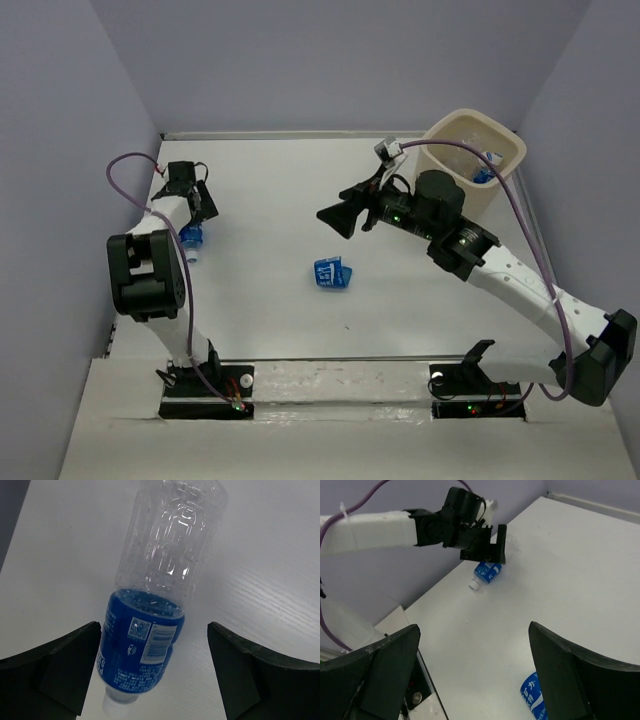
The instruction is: Put the plastic bottles in the bin
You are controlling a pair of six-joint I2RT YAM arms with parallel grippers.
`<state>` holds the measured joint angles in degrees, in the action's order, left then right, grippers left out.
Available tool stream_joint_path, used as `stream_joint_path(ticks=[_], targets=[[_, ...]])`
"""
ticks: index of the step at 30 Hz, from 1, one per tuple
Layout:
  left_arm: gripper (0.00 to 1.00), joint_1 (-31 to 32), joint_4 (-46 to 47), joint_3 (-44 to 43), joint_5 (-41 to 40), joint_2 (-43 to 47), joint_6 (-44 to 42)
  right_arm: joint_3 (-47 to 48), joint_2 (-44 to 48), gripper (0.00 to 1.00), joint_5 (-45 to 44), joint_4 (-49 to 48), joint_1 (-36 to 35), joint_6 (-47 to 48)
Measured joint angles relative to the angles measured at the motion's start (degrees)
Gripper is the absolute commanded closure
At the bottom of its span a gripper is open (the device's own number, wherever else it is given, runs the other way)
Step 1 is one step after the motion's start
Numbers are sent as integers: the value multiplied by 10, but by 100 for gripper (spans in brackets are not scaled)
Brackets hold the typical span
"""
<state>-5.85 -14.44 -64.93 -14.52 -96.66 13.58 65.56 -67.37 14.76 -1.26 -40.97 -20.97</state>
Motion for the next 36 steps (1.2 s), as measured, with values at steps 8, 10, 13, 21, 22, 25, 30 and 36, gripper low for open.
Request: stream_joint_path(ticks=[8,10,13,21,22,25,30,36], targets=[[37,-6,14,-26,13,-87,-18,0,-48,5,-26,0,-26,17],[38,-6,15,-26,21,-86,-18,0,-48,4,-34,-3,-26,18],[38,-5,11,-24,64,-69,-11,0,-48,0,-50,-5,-26,20],[37,83,52,67,217,190,33,5,-63,0,-80,-5,-26,2],[37,107,66,83,233,229,40,7,-67,0,-75,-5,-26,-3],[37,187,116,130,281,331,71,10,-77,0,-66,-7,-26,-23],[37,278,199,235,333,406,131,10,-85,0,-54,-34,-25,-62],[37,345,252,300,353,405,179,0,-95,0,-58,-57,-21,-89]])
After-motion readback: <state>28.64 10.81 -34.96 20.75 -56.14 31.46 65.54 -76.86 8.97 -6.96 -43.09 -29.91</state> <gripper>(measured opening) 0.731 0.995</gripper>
